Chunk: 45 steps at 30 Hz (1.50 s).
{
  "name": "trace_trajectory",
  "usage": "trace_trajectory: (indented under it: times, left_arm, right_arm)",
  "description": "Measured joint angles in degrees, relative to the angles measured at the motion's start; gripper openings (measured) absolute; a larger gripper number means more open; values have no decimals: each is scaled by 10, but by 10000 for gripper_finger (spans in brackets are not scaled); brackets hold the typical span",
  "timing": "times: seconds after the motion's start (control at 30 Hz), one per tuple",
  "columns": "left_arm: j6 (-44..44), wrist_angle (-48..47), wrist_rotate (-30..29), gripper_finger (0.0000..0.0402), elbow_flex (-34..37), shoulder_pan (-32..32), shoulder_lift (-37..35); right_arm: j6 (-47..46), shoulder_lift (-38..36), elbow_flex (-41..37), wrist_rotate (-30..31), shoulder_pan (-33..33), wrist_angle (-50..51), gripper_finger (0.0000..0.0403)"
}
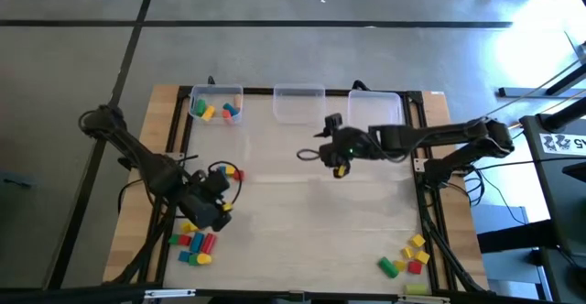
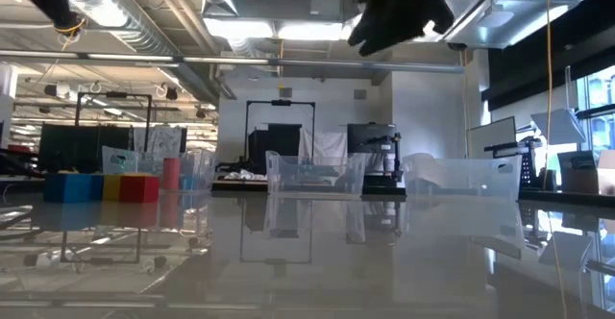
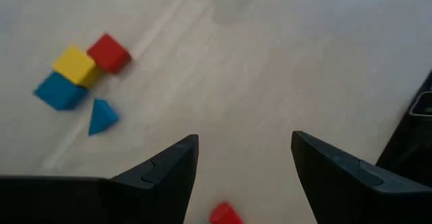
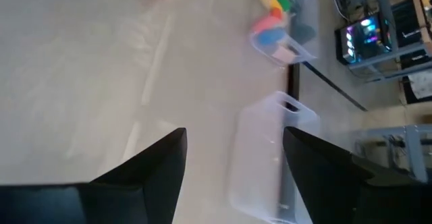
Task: Sort blocks by size
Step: Put the cylindrical red block into the left transparent bin
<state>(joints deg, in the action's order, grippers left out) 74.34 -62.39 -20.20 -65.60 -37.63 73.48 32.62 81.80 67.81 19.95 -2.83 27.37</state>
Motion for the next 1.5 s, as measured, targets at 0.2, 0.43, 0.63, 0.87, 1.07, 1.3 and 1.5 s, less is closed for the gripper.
trace_trajectory:
  times: [0.2,0.43,0.63,0.87,1.07,1.3,1.5]
  left_arm:
    - [44,-1,53,235,0,-20,40]
    - [104,6,126,235,0,-48,92]
    - [128,22,139,235,0,-73,131]
    - [154,40,139,235,1,-106,174]
    - [213,65,139,235,17,-129,206]
    - [245,66,142,235,25,-134,226]
    - [245,64,142,235,34,-133,238]
  right_arm:
    - [-8,12,-65,0,-27,-105,250]
    - [-9,17,-77,0,-37,-149,250]
    - [-9,17,-77,0,-36,-179,250]
    - [-9,17,-77,0,-35,-177,250]
    - [-9,17,-77,0,-35,-177,250]
    - [-8,17,-77,0,-35,-177,250]
    - [-8,17,-77,0,-35,-177,250]
